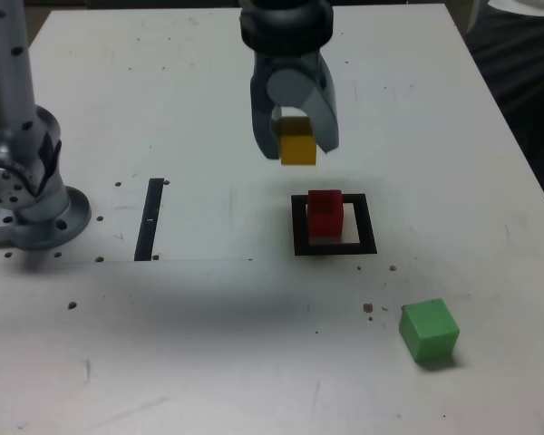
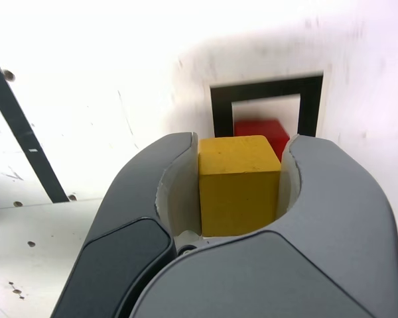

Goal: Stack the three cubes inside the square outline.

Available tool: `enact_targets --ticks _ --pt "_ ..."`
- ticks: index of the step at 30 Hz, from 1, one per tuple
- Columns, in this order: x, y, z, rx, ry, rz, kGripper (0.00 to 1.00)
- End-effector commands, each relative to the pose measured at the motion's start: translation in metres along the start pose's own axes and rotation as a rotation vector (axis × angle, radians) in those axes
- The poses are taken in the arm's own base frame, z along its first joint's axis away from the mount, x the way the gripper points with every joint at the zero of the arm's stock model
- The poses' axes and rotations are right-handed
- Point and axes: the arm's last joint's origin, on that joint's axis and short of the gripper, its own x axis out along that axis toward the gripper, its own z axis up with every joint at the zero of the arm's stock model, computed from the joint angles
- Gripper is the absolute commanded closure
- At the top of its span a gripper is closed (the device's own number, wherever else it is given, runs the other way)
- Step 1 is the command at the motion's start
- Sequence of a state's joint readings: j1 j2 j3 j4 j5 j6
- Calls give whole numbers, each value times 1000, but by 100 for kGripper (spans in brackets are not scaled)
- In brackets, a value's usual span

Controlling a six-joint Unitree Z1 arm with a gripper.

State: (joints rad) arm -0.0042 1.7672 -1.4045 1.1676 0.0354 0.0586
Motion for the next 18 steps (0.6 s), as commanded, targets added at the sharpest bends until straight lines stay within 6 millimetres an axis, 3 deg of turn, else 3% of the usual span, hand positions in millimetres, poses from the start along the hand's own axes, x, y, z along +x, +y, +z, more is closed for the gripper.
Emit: enact_targets --ticks 1,18 --pt "4 -5 1 10 0 -3 64" --pt "31 -27 24 57 3 -33 64"
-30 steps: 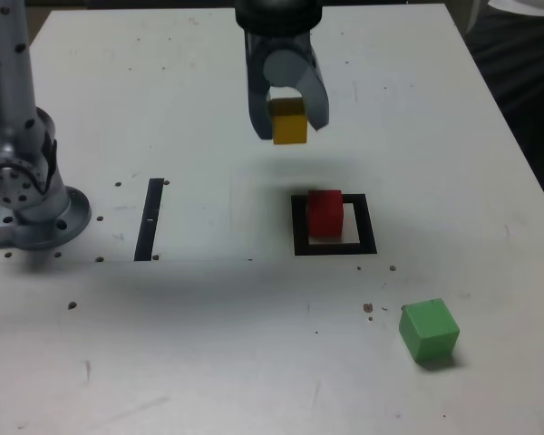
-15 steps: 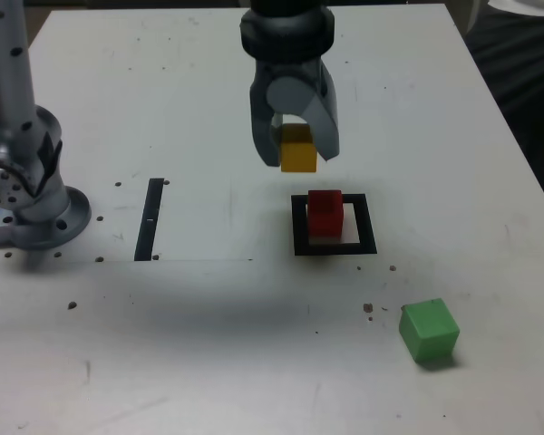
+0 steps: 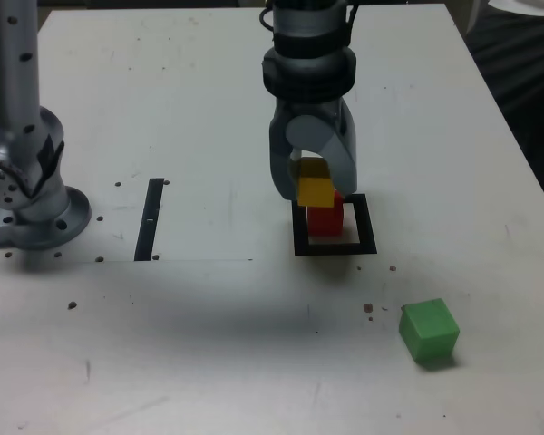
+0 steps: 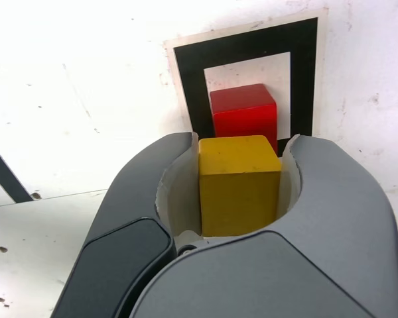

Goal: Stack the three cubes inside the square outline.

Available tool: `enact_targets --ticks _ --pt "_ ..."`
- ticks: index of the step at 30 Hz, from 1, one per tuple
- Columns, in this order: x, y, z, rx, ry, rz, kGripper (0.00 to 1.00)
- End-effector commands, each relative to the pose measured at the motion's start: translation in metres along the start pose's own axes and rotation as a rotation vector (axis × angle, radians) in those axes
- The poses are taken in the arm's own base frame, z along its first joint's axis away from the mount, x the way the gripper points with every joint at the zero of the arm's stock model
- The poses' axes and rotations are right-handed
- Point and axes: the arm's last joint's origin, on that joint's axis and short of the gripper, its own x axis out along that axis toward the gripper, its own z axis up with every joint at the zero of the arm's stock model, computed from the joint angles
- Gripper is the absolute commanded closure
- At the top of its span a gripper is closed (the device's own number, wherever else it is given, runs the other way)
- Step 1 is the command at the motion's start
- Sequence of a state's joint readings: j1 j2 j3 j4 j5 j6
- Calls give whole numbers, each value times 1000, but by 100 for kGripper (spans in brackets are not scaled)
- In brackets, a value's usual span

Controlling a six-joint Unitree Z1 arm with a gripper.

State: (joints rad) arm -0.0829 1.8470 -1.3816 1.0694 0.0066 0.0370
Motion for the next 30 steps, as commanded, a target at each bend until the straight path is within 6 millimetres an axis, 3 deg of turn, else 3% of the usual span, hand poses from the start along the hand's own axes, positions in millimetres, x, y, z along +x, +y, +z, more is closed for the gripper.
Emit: enact_targets --ticks 1,11,14,18,21,30 --pt "3 0 2 0 2 -2 64" --pt "9 0 7 0 3 -4 63" --pt "11 0 8 -1 4 -4 54" --pt "14 2 8 2 5 -7 30" --pt "16 4 8 3 2 -8 19" --pt "20 9 7 -11 -13 -3 11"
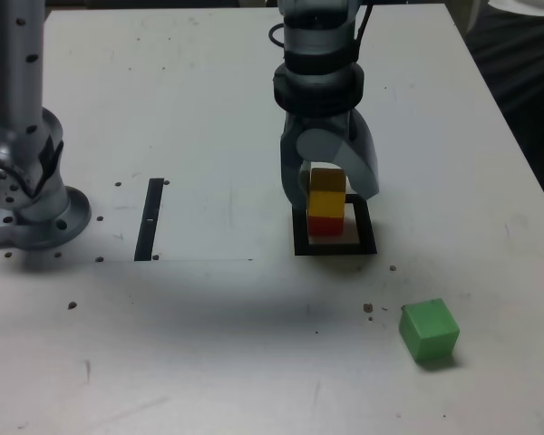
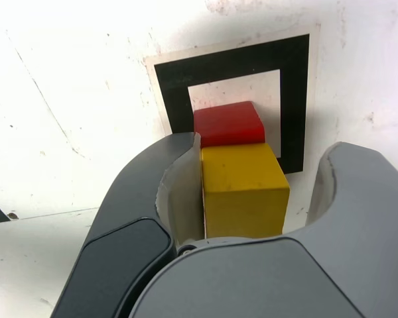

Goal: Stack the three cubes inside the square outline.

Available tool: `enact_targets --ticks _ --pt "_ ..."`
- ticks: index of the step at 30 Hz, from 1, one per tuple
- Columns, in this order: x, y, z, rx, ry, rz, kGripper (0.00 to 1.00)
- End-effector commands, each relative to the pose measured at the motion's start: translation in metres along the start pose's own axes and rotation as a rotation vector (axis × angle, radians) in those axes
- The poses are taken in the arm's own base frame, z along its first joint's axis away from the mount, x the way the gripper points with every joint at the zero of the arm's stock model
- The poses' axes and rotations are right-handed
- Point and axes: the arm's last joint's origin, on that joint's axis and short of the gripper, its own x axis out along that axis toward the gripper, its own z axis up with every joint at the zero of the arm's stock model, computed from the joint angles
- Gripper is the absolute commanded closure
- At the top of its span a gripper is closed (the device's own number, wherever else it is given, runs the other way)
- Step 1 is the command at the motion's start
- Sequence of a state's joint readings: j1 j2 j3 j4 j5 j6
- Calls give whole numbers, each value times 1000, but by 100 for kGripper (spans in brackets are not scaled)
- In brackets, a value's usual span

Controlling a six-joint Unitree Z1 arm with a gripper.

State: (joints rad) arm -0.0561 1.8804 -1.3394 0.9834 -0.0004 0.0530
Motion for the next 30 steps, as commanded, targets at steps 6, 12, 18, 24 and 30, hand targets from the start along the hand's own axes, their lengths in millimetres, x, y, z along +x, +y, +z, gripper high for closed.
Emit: enact_targets --ticks 6,12,18,24,30 --pt "-12 2 -11 -4 -43 21 8" --pt "-25 1 -28 -19 -73 42 7" --pt "-41 1 -43 -26 -103 72 5" --pt "-59 -8 -48 7 -146 109 4" --pt "-73 -23 -41 64 -164 128 3"
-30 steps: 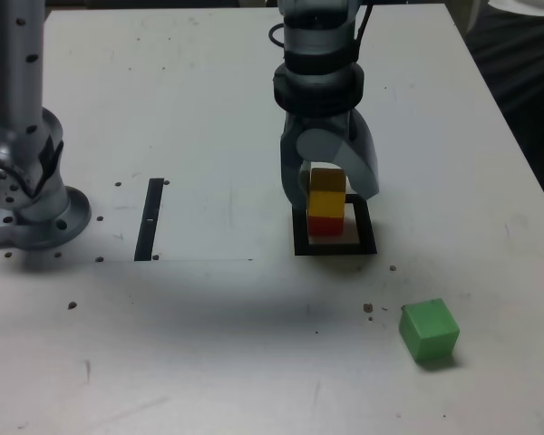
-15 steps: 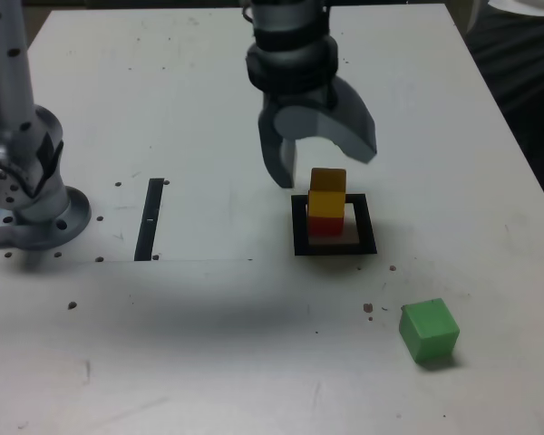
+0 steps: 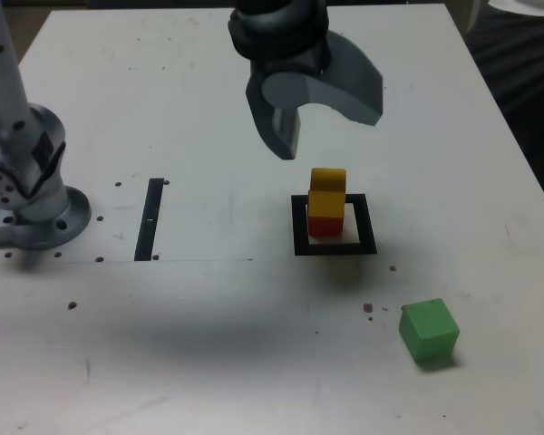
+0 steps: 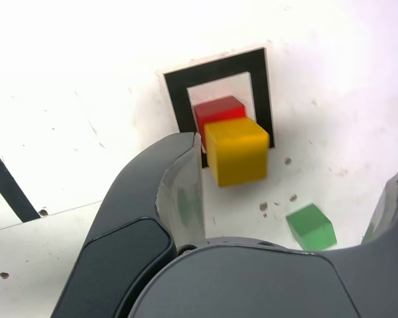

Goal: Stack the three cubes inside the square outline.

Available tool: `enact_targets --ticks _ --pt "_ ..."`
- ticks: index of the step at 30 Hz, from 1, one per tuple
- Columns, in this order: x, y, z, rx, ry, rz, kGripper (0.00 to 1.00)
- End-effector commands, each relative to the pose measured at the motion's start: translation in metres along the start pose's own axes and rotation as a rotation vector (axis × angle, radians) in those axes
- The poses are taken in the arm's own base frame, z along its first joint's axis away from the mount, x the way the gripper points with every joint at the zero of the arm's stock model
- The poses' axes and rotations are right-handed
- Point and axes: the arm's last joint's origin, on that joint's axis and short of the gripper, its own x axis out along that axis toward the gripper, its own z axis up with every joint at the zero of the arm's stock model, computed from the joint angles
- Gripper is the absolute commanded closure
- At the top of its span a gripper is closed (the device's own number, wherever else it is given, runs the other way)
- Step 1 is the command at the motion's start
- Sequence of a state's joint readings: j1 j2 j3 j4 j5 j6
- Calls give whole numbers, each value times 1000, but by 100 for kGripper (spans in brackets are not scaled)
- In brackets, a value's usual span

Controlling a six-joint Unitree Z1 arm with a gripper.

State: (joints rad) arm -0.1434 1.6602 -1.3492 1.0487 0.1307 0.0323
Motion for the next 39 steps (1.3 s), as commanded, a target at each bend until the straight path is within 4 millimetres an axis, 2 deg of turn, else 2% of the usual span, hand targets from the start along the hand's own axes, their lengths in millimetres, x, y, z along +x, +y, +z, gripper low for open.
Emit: enact_targets --ticks 1,11,24,28,33,39 --pt "-2 -5 5 19 1 2 3" --pt "1 -32 43 152 24 25 3" --pt "21 -86 83 354 37 58 3" --pt "25 -98 88 429 33 103 1" --pt "30 -102 90 532 49 119 1" --pt "35 -108 92 775 69 115 1"
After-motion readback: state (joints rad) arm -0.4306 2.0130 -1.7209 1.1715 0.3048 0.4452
